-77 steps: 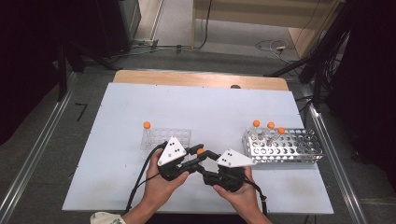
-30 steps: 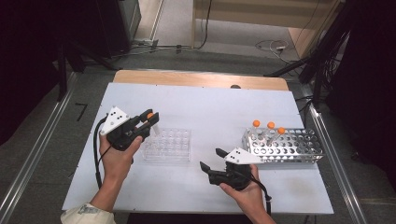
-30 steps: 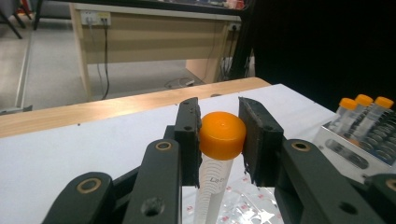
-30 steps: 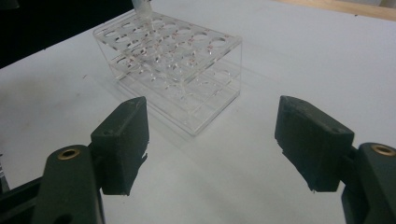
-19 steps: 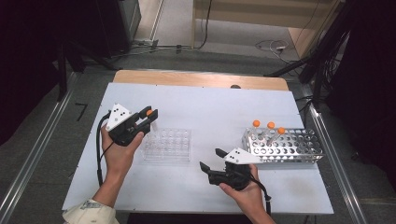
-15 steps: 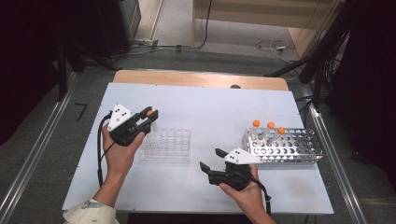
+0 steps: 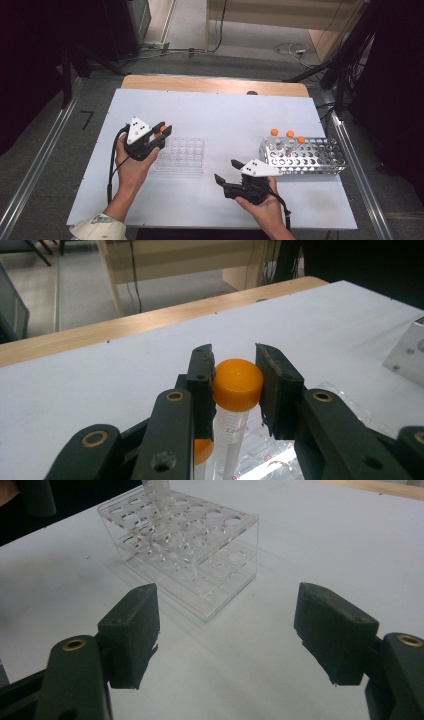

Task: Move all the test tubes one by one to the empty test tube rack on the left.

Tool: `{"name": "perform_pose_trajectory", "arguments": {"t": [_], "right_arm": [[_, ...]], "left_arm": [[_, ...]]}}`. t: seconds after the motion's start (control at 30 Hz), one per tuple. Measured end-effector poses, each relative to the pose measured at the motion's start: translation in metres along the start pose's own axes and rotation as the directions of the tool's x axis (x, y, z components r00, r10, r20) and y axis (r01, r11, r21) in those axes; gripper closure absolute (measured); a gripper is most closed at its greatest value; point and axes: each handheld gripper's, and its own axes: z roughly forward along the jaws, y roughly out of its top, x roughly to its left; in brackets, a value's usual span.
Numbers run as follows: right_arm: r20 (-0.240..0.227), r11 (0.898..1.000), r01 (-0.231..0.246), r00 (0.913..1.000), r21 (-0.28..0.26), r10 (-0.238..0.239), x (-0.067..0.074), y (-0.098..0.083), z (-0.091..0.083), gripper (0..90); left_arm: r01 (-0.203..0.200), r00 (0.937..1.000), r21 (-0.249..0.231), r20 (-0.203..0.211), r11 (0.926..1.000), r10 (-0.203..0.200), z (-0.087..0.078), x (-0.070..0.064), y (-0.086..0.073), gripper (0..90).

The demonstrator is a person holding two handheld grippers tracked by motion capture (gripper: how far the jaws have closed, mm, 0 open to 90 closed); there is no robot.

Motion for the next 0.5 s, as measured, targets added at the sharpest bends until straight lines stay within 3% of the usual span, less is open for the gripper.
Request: {"name": "perform_pose_trajectory", "arguments": {"t": [0.23,0.5], "right_arm": [[0.002,1.000,-0.001,1.0000,0.002,0.001,0.0003,-0.0002,-0.0004,25.0],[0.004,1.000,0.000,1.0000,0.005,0.000,0.0000,-0.0006,0.0002,25.0]], "left_arm": [[0.005,1.0000,0.012,-0.001,0.9999,-0.005,-0.0003,0.0009,-0.0018,68.6],[0.024,0.9995,-0.005,0.021,0.9997,-0.024,-0.0017,0.0002,-0.0007,61.0]]}}
